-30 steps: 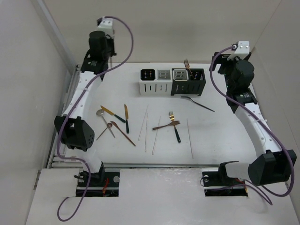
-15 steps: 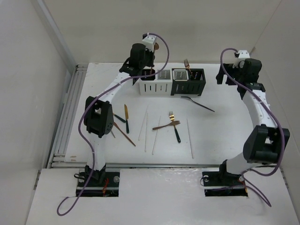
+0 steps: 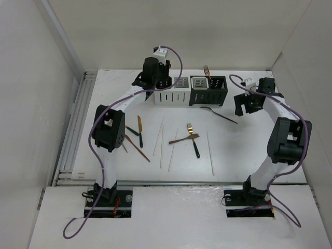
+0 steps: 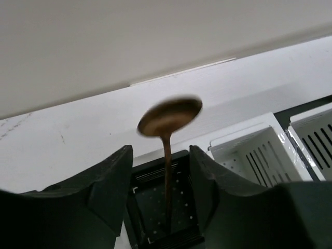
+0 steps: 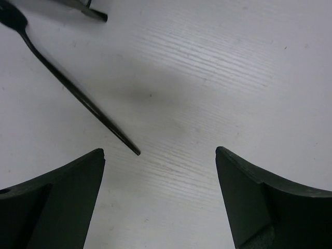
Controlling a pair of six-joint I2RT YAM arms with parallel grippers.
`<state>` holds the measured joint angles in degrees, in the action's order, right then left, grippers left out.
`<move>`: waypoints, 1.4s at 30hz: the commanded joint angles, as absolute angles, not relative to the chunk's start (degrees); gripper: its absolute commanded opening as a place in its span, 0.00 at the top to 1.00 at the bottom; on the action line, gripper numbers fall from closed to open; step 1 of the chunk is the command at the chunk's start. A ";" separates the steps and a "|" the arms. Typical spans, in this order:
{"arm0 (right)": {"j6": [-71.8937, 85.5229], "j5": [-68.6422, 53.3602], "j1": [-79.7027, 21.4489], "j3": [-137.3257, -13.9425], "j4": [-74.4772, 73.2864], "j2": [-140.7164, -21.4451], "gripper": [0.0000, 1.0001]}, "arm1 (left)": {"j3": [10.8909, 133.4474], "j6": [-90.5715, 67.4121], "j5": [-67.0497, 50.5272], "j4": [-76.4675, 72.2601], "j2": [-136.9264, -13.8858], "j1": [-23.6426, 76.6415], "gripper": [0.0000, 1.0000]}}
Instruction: Sort the eating utensils into containers
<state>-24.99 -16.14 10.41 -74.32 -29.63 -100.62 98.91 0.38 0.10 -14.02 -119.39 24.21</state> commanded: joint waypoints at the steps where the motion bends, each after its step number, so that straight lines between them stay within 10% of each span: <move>1: -31.90 -16.73 9.15 -72.96 -31.64 -98.79 0.08 | 98.44 -2.11 0.18 -16.09 -115.58 22.06 0.54; 5: -34.80 -8.90 2.31 -69.00 -29.53 -98.79 0.10 | 100.27 -4.30 -2.28 -11.17 -115.58 21.53 0.41; 23: -34.19 -5.19 -8.53 -85.52 -39.11 -117.60 0.25 | 116.63 -12.13 -2.89 14.50 -108.64 15.03 0.40; 33: -37.78 0.96 -15.72 -73.06 -35.24 -110.05 0.98 | 119.44 -12.66 -2.90 15.82 -108.63 15.03 0.40; 42: -33.94 -0.87 -17.23 -74.70 -34.72 -104.08 1.00 | 111.03 -11.34 -6.48 17.48 -107.49 15.03 0.41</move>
